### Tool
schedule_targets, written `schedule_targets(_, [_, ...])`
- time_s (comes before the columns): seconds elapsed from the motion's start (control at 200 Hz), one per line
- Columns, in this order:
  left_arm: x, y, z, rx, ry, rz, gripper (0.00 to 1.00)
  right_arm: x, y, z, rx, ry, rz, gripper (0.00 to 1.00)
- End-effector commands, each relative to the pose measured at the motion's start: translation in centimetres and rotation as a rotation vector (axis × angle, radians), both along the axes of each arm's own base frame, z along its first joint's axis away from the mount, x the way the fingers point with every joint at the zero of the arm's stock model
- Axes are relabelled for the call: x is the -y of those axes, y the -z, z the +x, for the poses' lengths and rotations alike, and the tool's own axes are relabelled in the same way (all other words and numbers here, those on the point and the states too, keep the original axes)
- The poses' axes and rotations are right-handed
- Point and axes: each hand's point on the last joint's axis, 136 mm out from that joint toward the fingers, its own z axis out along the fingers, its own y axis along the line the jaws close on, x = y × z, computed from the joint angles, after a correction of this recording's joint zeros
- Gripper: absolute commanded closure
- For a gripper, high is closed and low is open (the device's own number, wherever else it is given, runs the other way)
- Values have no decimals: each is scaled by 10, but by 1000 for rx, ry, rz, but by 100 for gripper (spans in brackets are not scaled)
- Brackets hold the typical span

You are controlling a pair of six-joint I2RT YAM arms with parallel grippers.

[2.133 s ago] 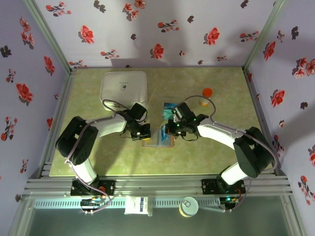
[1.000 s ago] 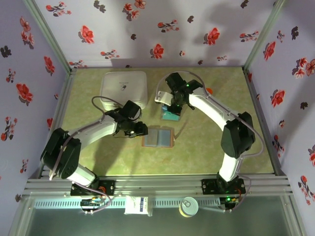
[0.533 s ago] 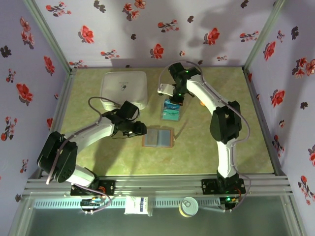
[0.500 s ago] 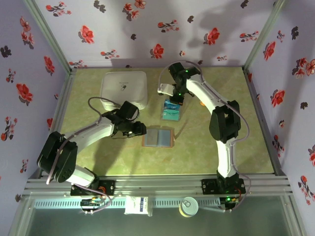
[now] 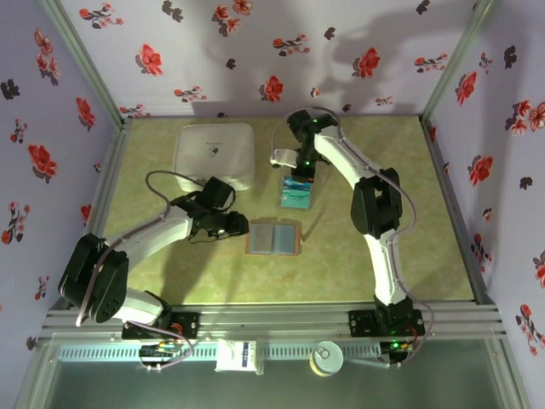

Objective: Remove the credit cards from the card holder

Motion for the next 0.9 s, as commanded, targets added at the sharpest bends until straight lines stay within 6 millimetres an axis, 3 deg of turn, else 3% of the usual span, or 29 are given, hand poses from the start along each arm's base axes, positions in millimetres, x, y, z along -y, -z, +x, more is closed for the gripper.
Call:
schedule_targets(0.0, [-8,0,-2,4,-24,11,59,4,2,-3,-33,-10,-8,93])
schedule_targets(0.155, [-7,-1,-1,6,-25,10,59,10,-4,3,-7,25,-34,82])
schedule_targets(0.375, [-6,-3,3,14,-6,18,59,15,-31,10,62,124,-21,79])
schedule_targets(0.61, [-5,-9,12,33,-8,16,60,-1,-68,12,112,361,175,73])
schedule_targets(0.895, [-1,-7,19,37,-14,8,62,-8,-79,1,88,779,448,74])
